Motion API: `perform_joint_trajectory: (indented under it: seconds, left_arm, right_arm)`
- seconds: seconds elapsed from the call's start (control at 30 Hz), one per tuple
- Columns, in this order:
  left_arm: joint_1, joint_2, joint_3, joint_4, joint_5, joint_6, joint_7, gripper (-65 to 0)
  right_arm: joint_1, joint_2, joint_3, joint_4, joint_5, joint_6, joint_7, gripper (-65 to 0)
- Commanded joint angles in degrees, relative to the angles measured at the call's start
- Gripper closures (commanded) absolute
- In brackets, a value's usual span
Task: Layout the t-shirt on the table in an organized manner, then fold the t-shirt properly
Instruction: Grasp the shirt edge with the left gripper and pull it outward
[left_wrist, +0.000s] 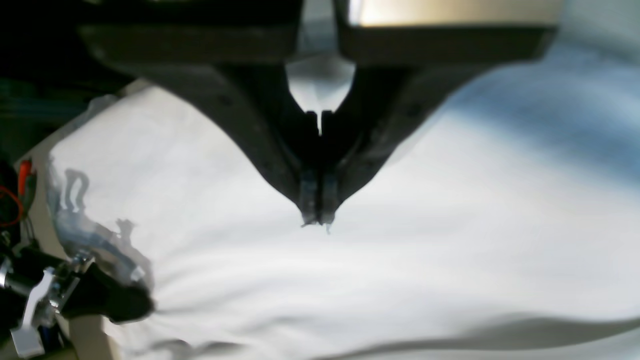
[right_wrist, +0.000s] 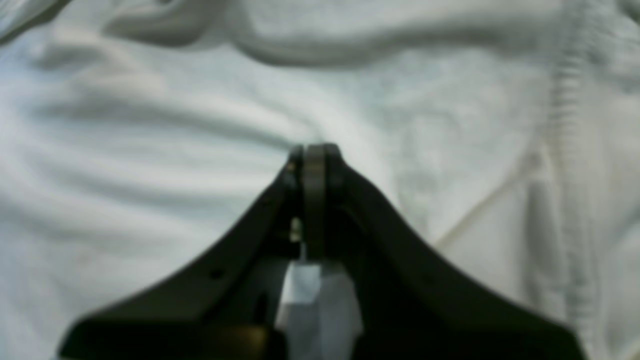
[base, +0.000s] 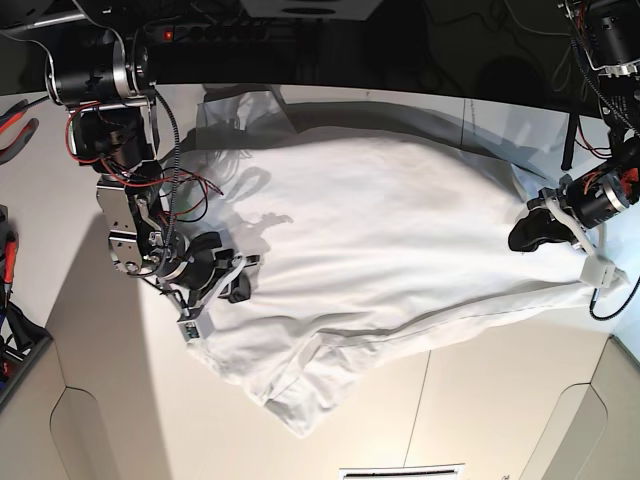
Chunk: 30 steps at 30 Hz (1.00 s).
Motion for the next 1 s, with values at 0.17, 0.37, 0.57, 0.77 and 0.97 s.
perform_joint_trajectory:
  seconds: [0.17, 0.37, 0.57, 0.77, 0.97]
  left_arm:
    - [-0.72, -1.16, -2.78, 0.94, -1.6, -0.84, -0.35, -8.3]
    - [-0.57, -0.94, -1.84, 0.92, 1.68, -0.84, -0.72, -27.8]
    - [-0.59, -0.76, 4.48, 0.87, 11.43, 1.18, -9.22, -30.3]
    - [-1.01, -0.76, 13.49, 0.81, 24.26, 8.0, -18.05, -30.6]
    - [-4.63, -0.74, 17.62, -3.96, 29.86, 11.54, -20.11, -30.6]
  right_arm:
    - [0.7, 5.99, 3.34, 0.09, -2.4, -7.34, -2.14, 0.0]
    - [0.7, 5.55, 7.58, 0.11, -2.12, -7.1, -2.14, 0.0]
    - [0.7, 5.55, 7.58, 0.11, -1.97, -5.29, -2.14, 0.0]
    - [0.7, 5.57, 7.58, 0.11, -1.97, -5.29, -2.14, 0.0]
    - [0.7, 5.57, 7.58, 0.11, -1.97, -5.27, -2.14, 0.0]
